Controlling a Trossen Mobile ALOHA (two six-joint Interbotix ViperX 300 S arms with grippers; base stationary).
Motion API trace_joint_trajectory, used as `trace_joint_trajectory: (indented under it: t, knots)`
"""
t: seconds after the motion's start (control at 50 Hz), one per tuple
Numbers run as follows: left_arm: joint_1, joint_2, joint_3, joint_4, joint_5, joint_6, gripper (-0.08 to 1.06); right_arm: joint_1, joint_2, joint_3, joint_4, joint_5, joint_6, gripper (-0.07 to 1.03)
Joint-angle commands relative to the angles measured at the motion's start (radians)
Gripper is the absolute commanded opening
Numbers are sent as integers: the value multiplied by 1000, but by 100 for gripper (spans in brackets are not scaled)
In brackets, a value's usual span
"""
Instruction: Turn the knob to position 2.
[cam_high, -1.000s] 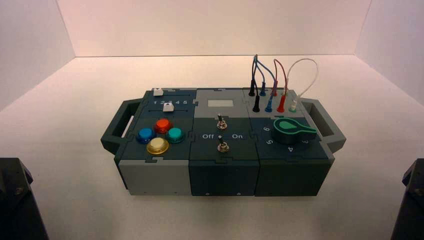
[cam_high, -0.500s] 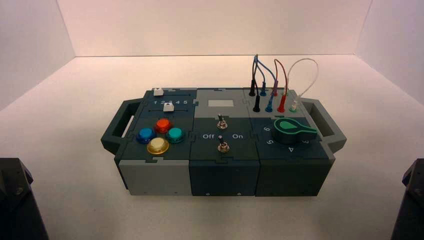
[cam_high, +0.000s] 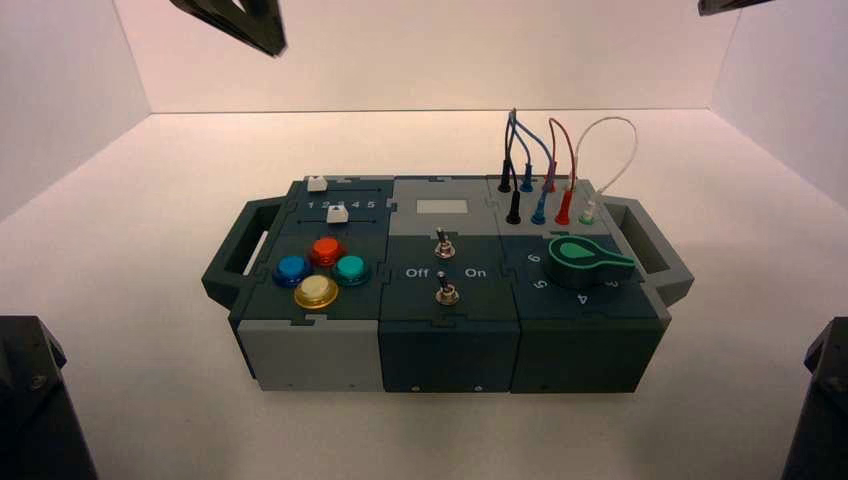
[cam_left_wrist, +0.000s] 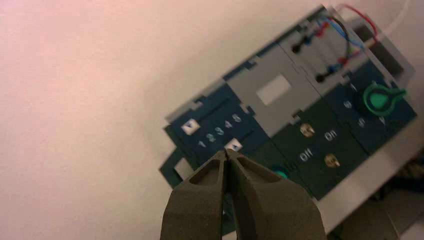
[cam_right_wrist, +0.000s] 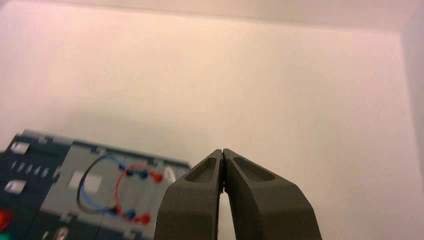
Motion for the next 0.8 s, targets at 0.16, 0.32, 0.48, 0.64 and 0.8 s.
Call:
trace_joint_trajectory:
  t: [0.16,0.32,0.48,0.64,0.8]
  knots:
    - [-147,87,-23,-5,0,3,-3,3,0,-86,146,281,2,-2]
    - [-196,124,-25,-5,-2,5,-3,9,2,-75,238,374,2,-2]
    - [-212,130,-21,-5,-6,6,-3,18,3,-23,299,420,2,-2]
    - [-212,127,-23,-5,-11,8,-3,66,23,29,324,423,3,-2]
    - [-213,123,-25,-5,-12,14,-3,81,57,41,339,426,9,-2]
